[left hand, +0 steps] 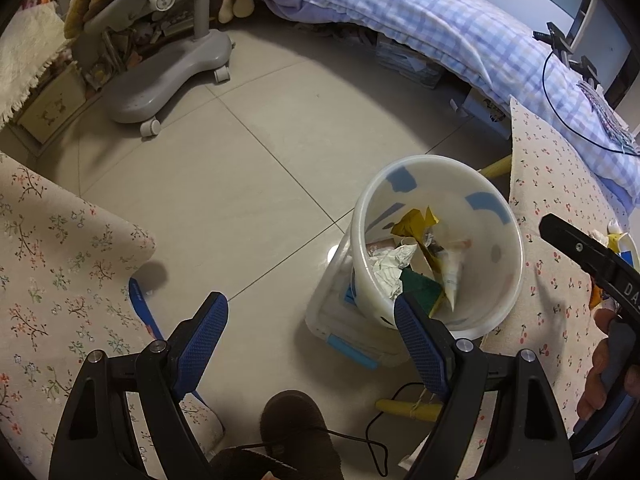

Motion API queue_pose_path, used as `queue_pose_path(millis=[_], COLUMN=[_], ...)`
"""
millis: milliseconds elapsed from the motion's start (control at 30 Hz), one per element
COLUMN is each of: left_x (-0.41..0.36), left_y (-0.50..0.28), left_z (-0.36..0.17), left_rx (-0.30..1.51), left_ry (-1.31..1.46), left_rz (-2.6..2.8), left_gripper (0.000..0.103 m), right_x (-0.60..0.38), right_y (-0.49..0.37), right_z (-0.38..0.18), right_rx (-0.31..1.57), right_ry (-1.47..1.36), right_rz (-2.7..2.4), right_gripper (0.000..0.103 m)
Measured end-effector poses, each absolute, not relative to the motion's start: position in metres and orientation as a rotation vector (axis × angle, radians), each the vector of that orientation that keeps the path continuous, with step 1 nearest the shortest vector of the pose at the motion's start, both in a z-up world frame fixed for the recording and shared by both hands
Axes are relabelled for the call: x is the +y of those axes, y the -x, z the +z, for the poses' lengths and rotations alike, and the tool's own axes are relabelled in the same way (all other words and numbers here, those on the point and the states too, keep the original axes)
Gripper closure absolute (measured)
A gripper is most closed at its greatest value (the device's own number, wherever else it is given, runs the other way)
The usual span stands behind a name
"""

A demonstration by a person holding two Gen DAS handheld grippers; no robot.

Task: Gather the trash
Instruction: 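Move the right tool over the wastebasket and open it to drop the white wrapper, then grasp the blue almond box with the right tool while the left tool approaches the orange toy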

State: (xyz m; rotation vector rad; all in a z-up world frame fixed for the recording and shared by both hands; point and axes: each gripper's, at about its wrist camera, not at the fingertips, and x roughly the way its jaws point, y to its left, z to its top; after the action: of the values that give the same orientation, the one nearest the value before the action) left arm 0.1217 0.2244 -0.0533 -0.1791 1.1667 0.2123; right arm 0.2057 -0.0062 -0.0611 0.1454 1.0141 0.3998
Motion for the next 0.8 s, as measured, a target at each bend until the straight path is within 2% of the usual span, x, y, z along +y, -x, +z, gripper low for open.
queue_pose_path(millis=[367, 800], left_x=[0.192, 0.115], left_y=[-0.125, -0.138], left_z=[-0.046, -0.034], left_rx=[1.166, 1.172], left_ry=[0.163, 0.125], left_rz=[0.153, 0.033], left_gripper=[0.016, 0.016], right_x=[-0.059, -0.177], right_y=[-0.188, -0.171], right_z=[-0.041, -0.016], right_rx=[1.006, 1.015], right_ry=[-0.118, -0.162], right_rz=[0.303, 0.077], right_gripper=[0.015, 0.015])
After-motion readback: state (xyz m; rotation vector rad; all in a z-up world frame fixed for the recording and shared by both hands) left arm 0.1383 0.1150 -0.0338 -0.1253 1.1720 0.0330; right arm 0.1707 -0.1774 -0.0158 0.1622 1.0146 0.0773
